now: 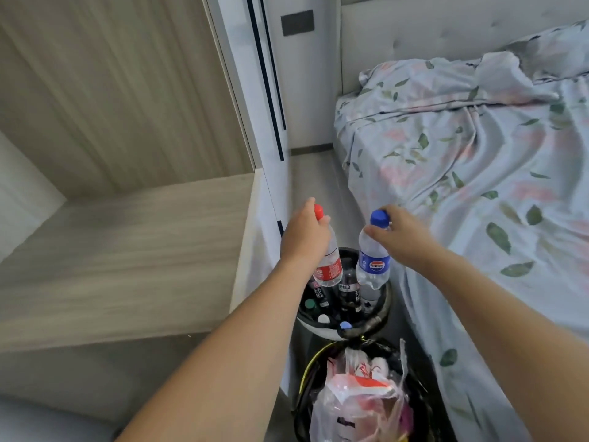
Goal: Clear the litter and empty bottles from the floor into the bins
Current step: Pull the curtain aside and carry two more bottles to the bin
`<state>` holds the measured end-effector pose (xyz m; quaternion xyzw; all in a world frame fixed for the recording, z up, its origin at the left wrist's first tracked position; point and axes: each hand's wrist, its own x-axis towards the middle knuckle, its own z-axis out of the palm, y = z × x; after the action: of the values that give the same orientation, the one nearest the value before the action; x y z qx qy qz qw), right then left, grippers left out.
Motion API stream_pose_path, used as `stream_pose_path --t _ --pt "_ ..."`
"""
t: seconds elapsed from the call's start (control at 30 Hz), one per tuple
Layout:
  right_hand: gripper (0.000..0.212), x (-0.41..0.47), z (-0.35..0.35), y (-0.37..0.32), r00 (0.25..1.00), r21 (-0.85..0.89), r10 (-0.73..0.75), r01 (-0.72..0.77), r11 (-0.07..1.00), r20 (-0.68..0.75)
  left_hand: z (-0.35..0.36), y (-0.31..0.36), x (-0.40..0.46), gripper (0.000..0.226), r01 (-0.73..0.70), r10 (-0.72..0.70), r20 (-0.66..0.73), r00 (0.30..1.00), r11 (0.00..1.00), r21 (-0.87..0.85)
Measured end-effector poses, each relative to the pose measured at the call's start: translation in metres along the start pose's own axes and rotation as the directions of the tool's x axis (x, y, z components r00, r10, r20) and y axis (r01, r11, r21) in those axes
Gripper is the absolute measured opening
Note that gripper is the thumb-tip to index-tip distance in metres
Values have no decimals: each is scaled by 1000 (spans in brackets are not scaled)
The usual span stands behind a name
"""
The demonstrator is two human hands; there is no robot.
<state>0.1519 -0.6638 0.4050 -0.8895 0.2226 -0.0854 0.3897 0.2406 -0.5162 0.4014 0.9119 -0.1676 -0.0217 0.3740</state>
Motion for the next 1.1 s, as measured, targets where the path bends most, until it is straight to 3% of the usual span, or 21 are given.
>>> stream_pose_path --t 0.23,0.37,0.6,0.73,0.93,1.1 --pt "24 15 76 86 999 27 -27 28 999 -33 85 -83 7 46 -5 8 -76 997 999 43" --pt "25 22 103 106 1000 89 23 -23 996 -5 102 -111 6 39 59 -56 -76 996 998 34" --pt "35 49 142 137 997 54 68 -69 996 19 143 -148 22 25 107 -112 -102 988 993 -55" --pt "47 58 159 153 990 116 138 -140 983 26 162 -159 34 31 80 -85 -129 988 996 -41" --pt "58 64 176 156 992 172 122 -118 978 -14 174 -175 54 45 76 -73 -95 993 997 28" --pt "66 59 180 165 992 251 77 -51 967 -96 178 -182 55 55 52 -53 -11 999 994 -92"
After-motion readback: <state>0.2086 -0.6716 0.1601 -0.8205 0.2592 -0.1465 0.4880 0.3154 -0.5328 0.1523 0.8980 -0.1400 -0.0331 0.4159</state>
